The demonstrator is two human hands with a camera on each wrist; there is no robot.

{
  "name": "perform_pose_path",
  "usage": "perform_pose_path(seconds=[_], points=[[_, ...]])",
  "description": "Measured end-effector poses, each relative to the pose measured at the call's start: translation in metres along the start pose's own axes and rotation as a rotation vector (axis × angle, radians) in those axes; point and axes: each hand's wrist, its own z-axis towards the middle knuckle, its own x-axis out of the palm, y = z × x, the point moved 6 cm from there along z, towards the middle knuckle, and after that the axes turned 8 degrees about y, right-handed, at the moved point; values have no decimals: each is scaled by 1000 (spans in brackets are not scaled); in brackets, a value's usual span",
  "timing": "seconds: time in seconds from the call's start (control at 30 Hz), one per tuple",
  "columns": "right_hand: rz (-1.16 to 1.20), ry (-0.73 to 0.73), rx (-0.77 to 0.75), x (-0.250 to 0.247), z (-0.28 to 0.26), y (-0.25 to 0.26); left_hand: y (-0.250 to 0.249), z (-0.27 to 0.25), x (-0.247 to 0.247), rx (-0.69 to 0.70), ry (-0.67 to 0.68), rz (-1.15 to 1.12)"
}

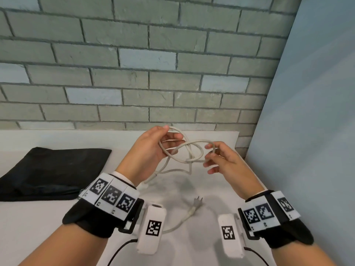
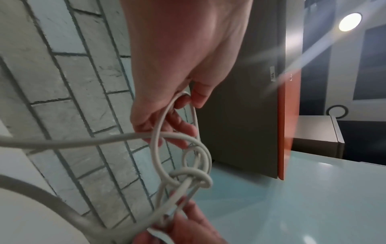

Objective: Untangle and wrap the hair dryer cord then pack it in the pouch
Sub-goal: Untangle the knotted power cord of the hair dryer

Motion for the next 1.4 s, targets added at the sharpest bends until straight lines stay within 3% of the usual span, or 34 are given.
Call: perform_pose_path(seconds=[0.13,0.2,0.3,0.4,0.5,0.57,0.63,0.73,0.83,0.93,1.0,1.1,1.17,1.27,1.4], points=[[-110,-342,-264,-3,-19,21,0,0,1,9,-3,-143],[-164,-309,-388,9,-28,33,0,-1,-1,14,-13,-215],[-284,-168,-367,34,-24,36,3,-5,5,1,15,-243],[-372,-172,-379,37,-16,39,11,-13,10,-74,47,-208],[-434,-98,-336,34,-10,39,2,-20,-1,37,-105,306],[-500,-81,-312,32,-8,40,-21,-31,6,344,-171,815],[-587,-43,-310,34,-8,47,-30,-40,28,552,-54,1173],[-671,36,-355,41,-10,56,-25,-33,39,506,57,1407],[-684,-58,-316,32,-13,57,-19,-26,40,494,72,1475],[-709,-137,-183,20,-9,47,-18,-27,26,469,-23,1178],[-520,-10,-10,19,-2,29,-17,-26,9,361,-121,850],[-122,172,162,32,-3,4,-5,-23,-7,195,-130,293],[81,169,136,38,-4,-1,0,-22,-12,131,-130,64],[248,148,46,42,-4,4,3,-20,-21,85,-177,-30],[-163,117,-172,43,-6,23,4,-18,-22,65,-235,63]])
